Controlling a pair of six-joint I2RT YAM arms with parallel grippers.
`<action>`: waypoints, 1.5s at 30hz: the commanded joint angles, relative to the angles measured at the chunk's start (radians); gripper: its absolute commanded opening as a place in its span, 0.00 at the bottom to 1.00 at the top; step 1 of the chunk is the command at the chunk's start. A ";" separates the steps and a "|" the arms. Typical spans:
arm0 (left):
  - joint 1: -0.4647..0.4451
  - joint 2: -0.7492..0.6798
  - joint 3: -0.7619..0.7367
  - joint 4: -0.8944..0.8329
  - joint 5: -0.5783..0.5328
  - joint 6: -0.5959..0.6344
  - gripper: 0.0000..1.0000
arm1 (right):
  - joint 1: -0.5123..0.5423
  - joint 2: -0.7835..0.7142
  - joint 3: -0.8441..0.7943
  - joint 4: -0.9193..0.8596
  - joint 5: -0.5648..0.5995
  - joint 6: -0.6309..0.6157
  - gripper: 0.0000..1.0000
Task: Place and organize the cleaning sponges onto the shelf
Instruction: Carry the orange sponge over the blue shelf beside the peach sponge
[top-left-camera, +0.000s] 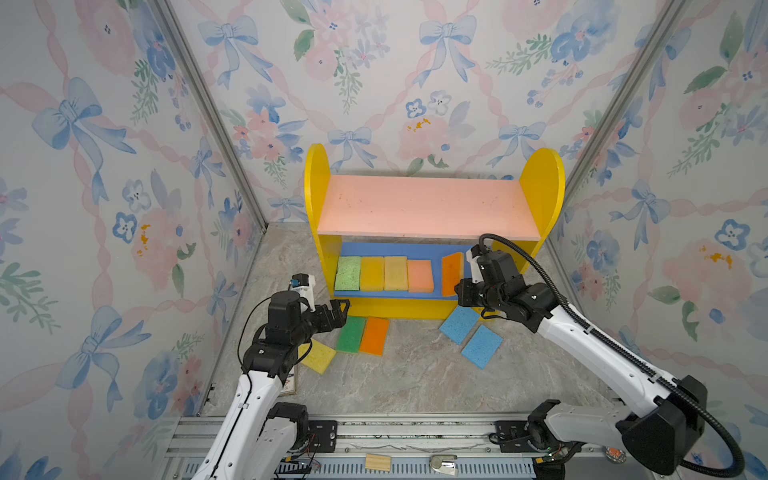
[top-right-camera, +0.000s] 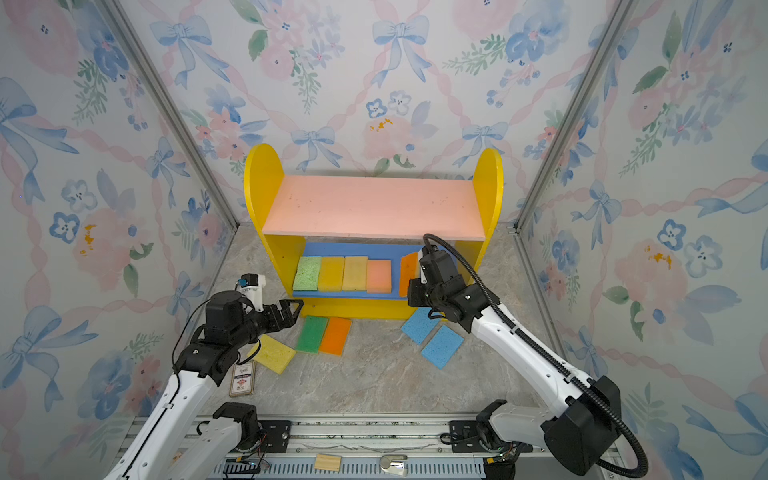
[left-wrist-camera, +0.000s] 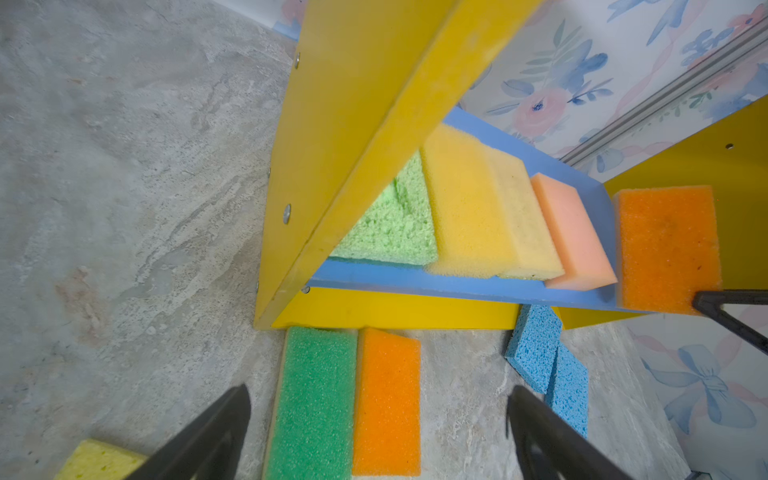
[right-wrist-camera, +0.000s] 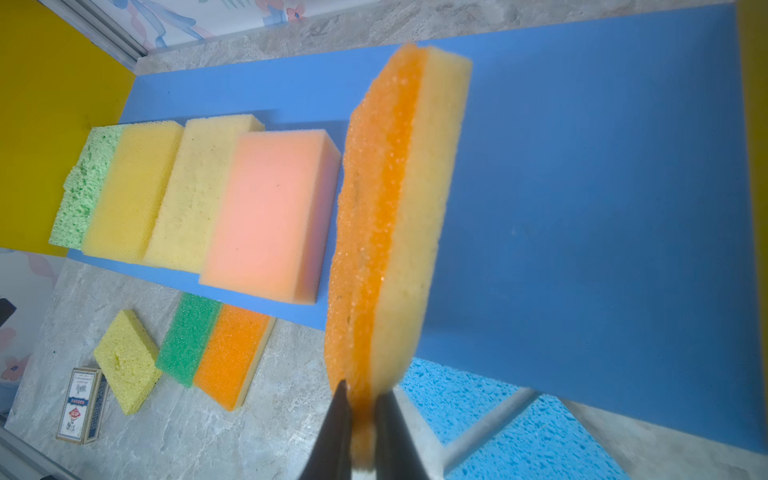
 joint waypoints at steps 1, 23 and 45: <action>-0.005 0.002 -0.014 0.014 0.012 0.018 0.98 | -0.018 0.032 0.031 0.043 -0.023 -0.011 0.13; -0.011 0.005 -0.013 0.015 0.014 0.017 0.98 | -0.071 0.065 0.016 0.036 -0.043 -0.022 0.58; -0.019 0.014 -0.011 0.014 0.018 0.017 0.98 | -0.129 0.123 -0.004 0.065 -0.047 -0.001 0.71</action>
